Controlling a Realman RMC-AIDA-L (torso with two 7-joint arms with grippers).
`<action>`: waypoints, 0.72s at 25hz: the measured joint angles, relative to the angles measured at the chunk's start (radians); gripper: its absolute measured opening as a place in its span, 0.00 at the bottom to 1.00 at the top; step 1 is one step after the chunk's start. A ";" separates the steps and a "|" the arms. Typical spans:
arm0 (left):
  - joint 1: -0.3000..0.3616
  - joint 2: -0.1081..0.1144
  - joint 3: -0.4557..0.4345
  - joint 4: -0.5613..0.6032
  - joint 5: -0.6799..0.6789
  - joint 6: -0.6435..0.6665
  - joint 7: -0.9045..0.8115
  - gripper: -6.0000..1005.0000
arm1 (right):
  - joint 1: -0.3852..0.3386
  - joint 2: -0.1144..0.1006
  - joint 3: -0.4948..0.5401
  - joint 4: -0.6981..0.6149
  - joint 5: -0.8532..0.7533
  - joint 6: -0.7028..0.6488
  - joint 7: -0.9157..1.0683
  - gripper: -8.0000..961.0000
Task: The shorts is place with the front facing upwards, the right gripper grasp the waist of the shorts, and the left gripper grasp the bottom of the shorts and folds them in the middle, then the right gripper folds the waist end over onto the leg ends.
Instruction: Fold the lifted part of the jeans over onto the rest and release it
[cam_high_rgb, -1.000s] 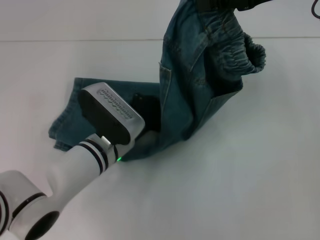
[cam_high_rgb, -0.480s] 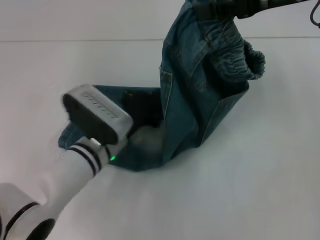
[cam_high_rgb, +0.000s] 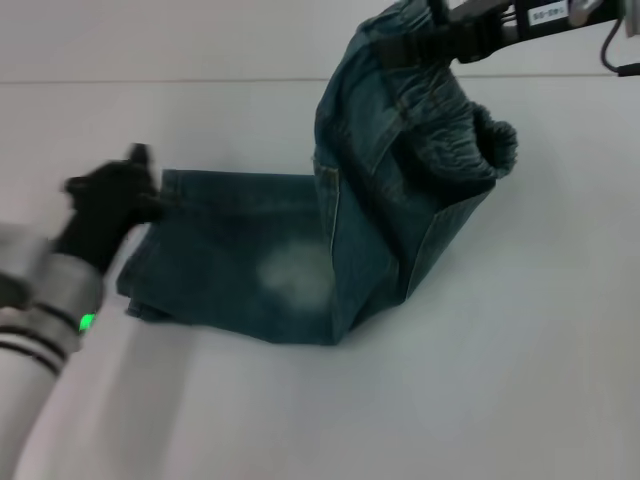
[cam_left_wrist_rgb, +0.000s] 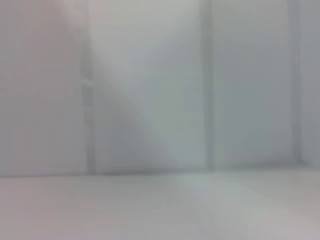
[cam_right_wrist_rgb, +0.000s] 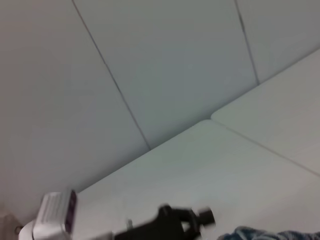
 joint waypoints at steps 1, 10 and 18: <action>0.013 0.000 -0.005 0.014 0.001 0.019 -0.028 0.01 | 0.005 0.002 -0.008 0.007 0.000 0.004 -0.003 0.10; 0.198 0.011 0.222 0.401 0.138 0.218 -0.611 0.01 | 0.080 0.033 -0.138 0.090 -0.001 0.105 -0.008 0.10; 0.323 0.030 0.241 0.631 0.269 0.500 -0.859 0.01 | 0.214 0.094 -0.219 0.205 -0.086 0.211 -0.015 0.10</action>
